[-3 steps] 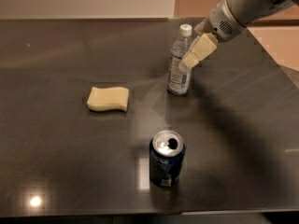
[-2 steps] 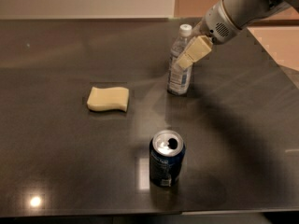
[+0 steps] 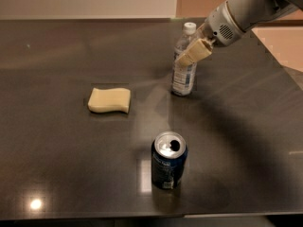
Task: Move blue plastic bottle near pepsi can
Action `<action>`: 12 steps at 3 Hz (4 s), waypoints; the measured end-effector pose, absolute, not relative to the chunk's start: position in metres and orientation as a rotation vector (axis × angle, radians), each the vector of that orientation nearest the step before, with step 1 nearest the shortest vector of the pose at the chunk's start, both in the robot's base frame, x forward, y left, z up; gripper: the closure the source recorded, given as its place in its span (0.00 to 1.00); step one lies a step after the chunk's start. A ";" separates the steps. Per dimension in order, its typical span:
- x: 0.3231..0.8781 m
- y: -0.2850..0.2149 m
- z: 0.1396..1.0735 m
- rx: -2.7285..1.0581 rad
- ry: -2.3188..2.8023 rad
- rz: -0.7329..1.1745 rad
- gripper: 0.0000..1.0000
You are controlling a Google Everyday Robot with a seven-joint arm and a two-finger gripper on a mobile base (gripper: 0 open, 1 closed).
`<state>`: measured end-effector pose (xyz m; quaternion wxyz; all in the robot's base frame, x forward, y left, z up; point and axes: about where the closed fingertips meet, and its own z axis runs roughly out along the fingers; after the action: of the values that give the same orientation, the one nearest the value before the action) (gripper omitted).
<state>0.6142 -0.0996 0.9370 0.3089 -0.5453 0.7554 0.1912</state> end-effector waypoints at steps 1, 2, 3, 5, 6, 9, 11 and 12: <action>0.596 -0.096 0.950 -1.458 1.945 0.530 0.89; 0.569 -0.092 0.961 -1.501 1.871 0.575 1.00; 0.541 -0.091 0.965 -1.535 1.819 0.616 1.00; 0.487 -0.094 0.956 -1.635 1.793 0.665 1.00; 0.466 -0.097 0.955 -1.702 1.761 0.679 1.00; 0.424 -0.096 0.942 -1.847 1.666 0.717 0.82; 0.409 -0.092 0.940 -1.894 1.614 0.764 0.36; 0.404 -0.089 0.936 -1.918 1.597 0.783 0.12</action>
Offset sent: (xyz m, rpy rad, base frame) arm -0.0806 0.0077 0.0391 0.1103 -0.0652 0.1712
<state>0.4041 -0.0894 0.9363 0.2602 -0.7080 0.5895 0.2890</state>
